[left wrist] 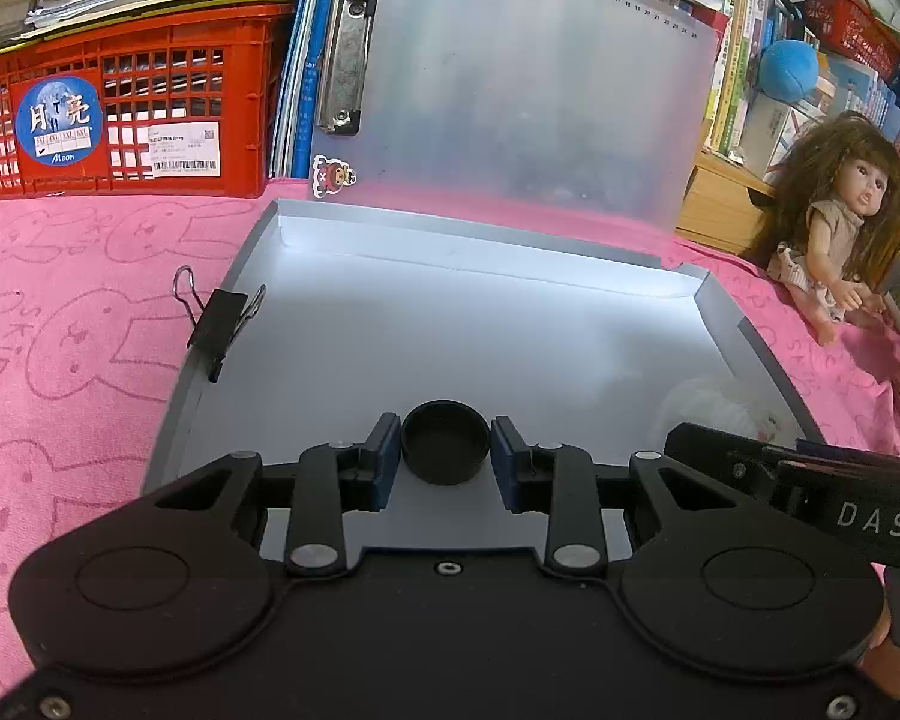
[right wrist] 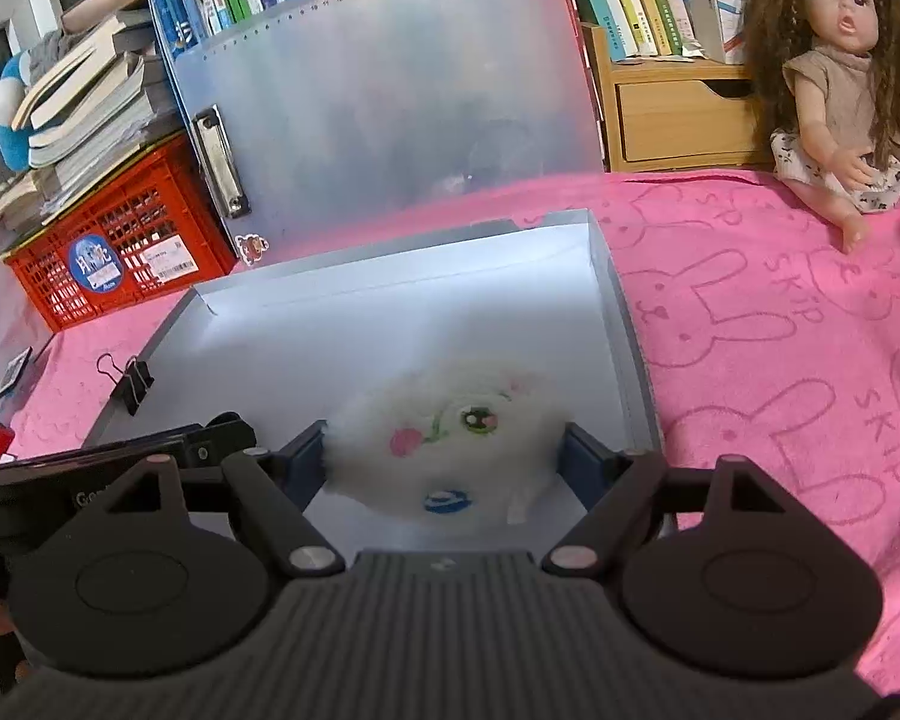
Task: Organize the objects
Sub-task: 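Open left tool to drop puck in box while right tool releases white plush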
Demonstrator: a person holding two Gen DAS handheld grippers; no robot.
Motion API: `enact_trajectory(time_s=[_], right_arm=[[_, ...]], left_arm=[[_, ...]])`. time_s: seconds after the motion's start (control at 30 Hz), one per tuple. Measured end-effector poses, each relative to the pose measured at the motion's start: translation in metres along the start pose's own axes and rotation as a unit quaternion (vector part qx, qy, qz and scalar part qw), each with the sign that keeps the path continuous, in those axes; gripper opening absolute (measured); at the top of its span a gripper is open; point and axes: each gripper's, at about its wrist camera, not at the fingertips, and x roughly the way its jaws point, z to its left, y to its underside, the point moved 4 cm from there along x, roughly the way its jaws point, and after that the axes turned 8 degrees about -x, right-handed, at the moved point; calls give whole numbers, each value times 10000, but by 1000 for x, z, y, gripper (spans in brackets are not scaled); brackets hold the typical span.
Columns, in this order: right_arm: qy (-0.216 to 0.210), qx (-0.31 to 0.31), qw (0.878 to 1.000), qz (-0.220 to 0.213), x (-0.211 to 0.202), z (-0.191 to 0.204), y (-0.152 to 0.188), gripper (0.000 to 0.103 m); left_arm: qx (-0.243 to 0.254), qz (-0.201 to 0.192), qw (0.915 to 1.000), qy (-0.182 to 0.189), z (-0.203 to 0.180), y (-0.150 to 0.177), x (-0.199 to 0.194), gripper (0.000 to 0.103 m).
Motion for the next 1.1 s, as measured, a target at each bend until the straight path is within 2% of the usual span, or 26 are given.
enact_trajectory(time_s=[0.03,0.1,0.17,0.23,0.37,0.53,0.67,0.83,0.97,1.1], right_arm=[[2,20,10000,-13,0,0,0,82],[13,42,10000,-36,-2,-1,-1,89],[-63,34,9999,-135,-7,-1,-3,90],[-73,9,9997,-225,-13,-2,-6,93],[9,63,9989,-461,-30,-8,-14,102],[-55,170,9976,-669,-54,-16,-21,103],[-2,133,9969,-779,-72,-17,-20,103],[221,96,9952,-944,-96,-16,-12,103],[155,119,9940,-1072,-114,-13,-2,103],[60,67,9929,-1183,-130,-7,9,103]], left_arm=[[-14,5,10000,-31,0,0,-1,36],[-88,-8,10000,19,0,-3,-4,46],[-161,-69,9996,202,-1,-5,-9,49],[-203,-116,9993,294,-2,-9,-16,57],[-197,-215,9991,317,-3,-17,-30,66],[45,-359,9987,353,-11,-20,-57,77],[303,-456,9977,406,-16,-15,-80,82],[378,-502,9965,554,-16,0,-106,86],[524,-564,9961,440,-16,17,-126,87],[551,-824,9941,445,-15,35,-147,88]])
